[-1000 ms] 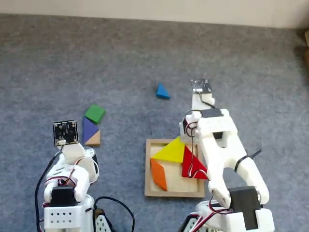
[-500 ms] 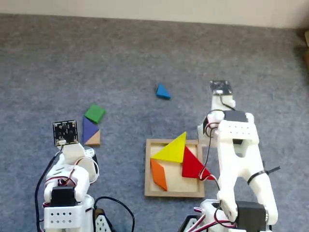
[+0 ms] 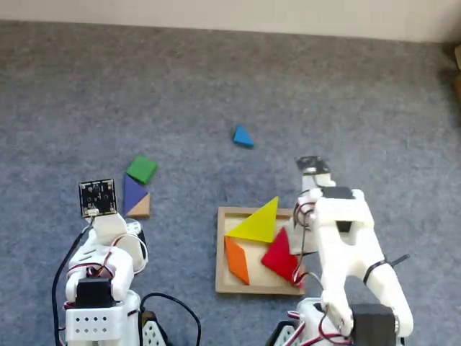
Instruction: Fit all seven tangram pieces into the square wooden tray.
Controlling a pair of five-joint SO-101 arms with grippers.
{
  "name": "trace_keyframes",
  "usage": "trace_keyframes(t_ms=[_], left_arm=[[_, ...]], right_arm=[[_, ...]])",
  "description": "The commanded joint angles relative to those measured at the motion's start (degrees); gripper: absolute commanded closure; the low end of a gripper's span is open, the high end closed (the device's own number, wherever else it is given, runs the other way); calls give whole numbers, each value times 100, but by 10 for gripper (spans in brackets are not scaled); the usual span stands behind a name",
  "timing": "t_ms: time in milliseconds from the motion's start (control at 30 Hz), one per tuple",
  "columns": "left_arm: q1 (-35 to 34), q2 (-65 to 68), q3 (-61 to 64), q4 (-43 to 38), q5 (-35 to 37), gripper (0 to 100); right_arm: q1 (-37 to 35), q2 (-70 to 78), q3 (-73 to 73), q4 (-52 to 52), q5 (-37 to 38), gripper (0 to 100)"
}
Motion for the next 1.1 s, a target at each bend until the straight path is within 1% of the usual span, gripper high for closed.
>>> trace_keyframes(t_ms=[0, 67, 133, 267, 500, 600, 667, 767, 933, 1067], left_arm=[[-84, -13, 119, 9, -35, 995], [-84, -13, 119, 9, -35, 995], [-84, -13, 119, 9, -35, 995], [-84, -13, 119, 9, -35, 995], [-84, -13, 119, 9, -35, 995], [-84, -13, 119, 9, -35, 995], [-84, -13, 119, 9, -35, 995], [-84, -13, 119, 9, -35, 995], [-84, -13, 119, 9, -35, 995], [-84, -13, 119, 9, -35, 995]], right_arm=[[-479, -207, 22, 330, 62, 991], [-593, -215, -13, 673, 53, 991], [-655, -215, -347, 945, 53, 991], [-470, -215, -1059, 1270, 44, 991], [-479, -189, -1877, 1209, 0, 991], [-690, -154, -1991, 822, -545, 991], [-963, -154, -1982, 374, -756, 991], [-1288, -145, -1815, -242, -809, 991], [-1437, -145, -1499, -1429, -809, 991], [-1675, -136, -1130, -2149, -809, 993]])
